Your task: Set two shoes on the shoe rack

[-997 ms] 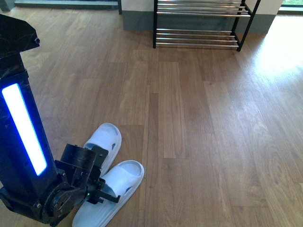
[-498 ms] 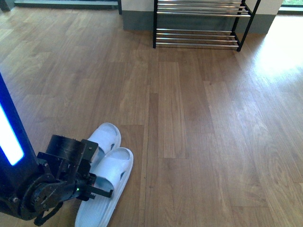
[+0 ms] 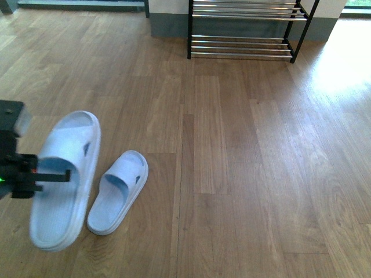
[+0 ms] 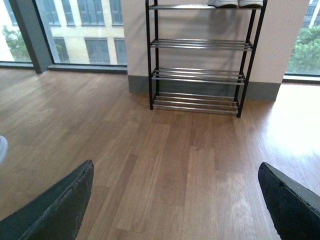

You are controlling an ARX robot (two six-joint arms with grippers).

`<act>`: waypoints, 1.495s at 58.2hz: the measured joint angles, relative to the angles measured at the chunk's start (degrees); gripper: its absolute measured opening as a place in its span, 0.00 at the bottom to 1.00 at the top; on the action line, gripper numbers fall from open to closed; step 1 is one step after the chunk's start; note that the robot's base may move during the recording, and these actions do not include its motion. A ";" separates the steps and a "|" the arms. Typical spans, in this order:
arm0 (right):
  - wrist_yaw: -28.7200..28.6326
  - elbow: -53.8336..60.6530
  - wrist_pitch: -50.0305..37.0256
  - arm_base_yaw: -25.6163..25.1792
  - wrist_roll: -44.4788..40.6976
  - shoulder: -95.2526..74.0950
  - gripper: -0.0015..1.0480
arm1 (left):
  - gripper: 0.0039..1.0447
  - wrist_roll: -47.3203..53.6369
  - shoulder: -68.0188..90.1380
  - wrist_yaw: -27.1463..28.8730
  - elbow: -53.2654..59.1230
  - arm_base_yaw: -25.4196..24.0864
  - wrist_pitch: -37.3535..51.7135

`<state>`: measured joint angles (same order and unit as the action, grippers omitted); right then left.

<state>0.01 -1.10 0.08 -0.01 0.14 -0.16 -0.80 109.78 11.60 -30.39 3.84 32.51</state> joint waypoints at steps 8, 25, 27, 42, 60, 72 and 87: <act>0.00 0.00 0.00 0.00 0.00 0.00 0.91 | 0.01 1.29 -16.37 1.09 6.51 -2.16 -5.90; 0.00 0.00 0.00 0.00 0.00 0.00 0.91 | 0.01 2.49 -54.45 1.16 15.28 -6.36 -26.08; 0.00 0.00 0.00 0.00 0.00 0.00 0.91 | 0.01 2.49 -58.42 0.57 15.76 -6.82 -28.55; 0.00 0.00 0.00 0.00 0.00 0.00 0.91 | 0.01 3.67 -78.51 -0.70 18.43 -11.17 -38.16; 0.00 0.00 0.00 0.00 0.02 0.00 0.91 | 0.01 6.80 -88.78 2.60 19.85 -15.15 -42.66; 0.00 0.00 0.00 0.00 0.00 0.00 0.91 | 0.01 7.02 -88.80 2.36 19.89 -15.15 -42.69; 0.00 0.00 0.00 0.00 0.02 0.00 0.91 | 0.01 7.02 -88.80 2.36 19.89 -15.15 -42.69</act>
<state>0.01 -1.10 0.08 -0.01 0.16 -0.16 6.22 20.97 13.96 -10.50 -11.31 -10.17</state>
